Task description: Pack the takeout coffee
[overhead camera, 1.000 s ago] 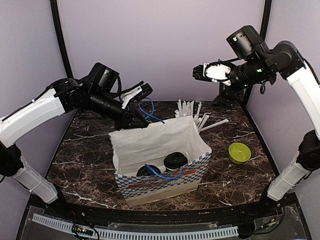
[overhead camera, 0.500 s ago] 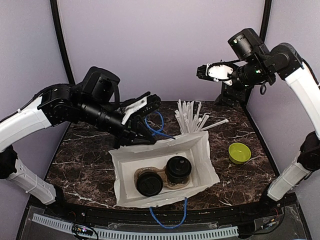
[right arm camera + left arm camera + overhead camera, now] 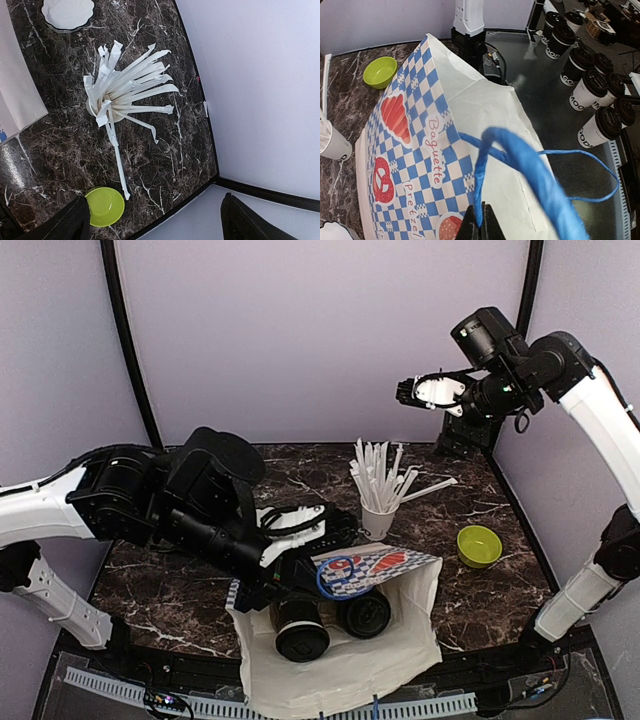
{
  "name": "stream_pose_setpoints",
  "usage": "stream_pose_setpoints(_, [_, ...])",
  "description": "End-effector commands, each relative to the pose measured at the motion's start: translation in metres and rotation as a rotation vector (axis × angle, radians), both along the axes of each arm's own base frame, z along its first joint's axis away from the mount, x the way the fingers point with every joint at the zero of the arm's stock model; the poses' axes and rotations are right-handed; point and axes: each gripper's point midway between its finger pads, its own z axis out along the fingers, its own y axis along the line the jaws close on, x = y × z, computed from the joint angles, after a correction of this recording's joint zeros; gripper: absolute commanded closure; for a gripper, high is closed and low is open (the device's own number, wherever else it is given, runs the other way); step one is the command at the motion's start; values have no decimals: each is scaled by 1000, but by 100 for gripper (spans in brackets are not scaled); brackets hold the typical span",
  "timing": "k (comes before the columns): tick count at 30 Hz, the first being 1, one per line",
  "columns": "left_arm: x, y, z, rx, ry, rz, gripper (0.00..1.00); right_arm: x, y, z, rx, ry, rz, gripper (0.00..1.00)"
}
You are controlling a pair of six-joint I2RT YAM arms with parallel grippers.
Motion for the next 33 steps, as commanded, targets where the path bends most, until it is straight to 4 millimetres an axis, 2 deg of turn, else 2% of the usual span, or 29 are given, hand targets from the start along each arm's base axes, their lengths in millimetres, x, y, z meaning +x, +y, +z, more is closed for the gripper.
stream_pose_setpoints(1, [13, 2, -1, 1, -52, 55, 100, 3, -3, 6, 34, -20, -23, 9])
stream_pose_setpoints(8, [35, 9, 3, 14, -152, 121, 100, 1, -8, 2, 28, -7, -26, 9])
stream_pose_setpoints(15, [74, 21, 12, 9, -162, 193, 100, 0, -10, -3, 41, 25, -29, 8])
stream_pose_setpoints(20, [93, 27, 13, 17, -201, 225, 100, 2, -16, -8, 83, 85, -43, 8])
stream_pose_setpoints(24, [119, 34, 8, 39, -220, 286, 100, 4, -28, -29, 120, 214, -55, 11])
stream_pose_setpoints(28, [144, 41, 5, 37, -210, 325, 100, 16, -43, -59, 192, 364, -89, 18])
stream_pose_setpoints(33, [166, 46, 5, 30, -218, 367, 100, 35, -63, -90, 320, 477, -138, 24])
